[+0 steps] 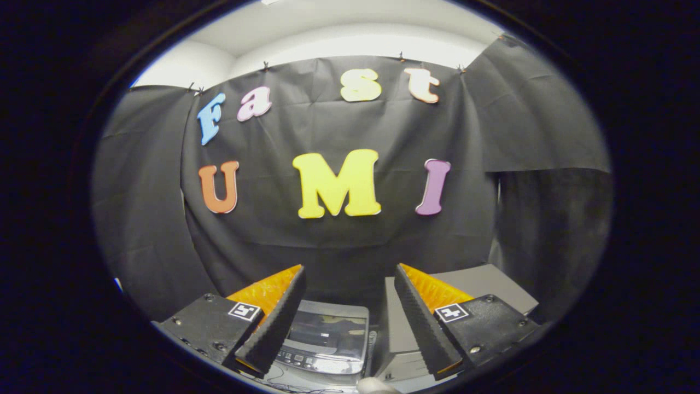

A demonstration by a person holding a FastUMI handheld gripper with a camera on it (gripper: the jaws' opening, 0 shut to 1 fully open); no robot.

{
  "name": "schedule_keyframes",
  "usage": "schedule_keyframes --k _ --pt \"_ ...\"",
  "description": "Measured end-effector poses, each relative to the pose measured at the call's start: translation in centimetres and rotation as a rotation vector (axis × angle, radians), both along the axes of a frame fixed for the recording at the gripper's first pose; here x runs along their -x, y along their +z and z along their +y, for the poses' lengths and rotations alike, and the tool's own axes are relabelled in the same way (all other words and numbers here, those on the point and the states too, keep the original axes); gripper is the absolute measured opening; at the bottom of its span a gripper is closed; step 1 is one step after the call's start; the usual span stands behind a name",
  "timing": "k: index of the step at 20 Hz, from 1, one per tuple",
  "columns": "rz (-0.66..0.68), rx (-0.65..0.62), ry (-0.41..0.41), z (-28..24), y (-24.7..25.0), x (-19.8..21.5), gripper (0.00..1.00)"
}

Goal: Put the clothes into the washing machine and then close the washing machine lid.

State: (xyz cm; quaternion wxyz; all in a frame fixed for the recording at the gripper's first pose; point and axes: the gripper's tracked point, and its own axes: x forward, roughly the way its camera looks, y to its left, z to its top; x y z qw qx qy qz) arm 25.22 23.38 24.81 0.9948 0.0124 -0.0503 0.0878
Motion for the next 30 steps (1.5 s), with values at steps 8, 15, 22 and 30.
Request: schedule_keyframes --k 8,15,22,30 --pt "-0.017 -0.01 -0.114 -15.0 -5.8 3.2 1.0" --pt "0.038 0.005 -0.146 -24.2 -15.0 7.6 1.0" --pt "0.099 0.006 -0.104 -27.6 -21.5 13.4 1.0" --pt "0.094 0.071 -0.117 -30.0 -24.3 21.1 1.0"
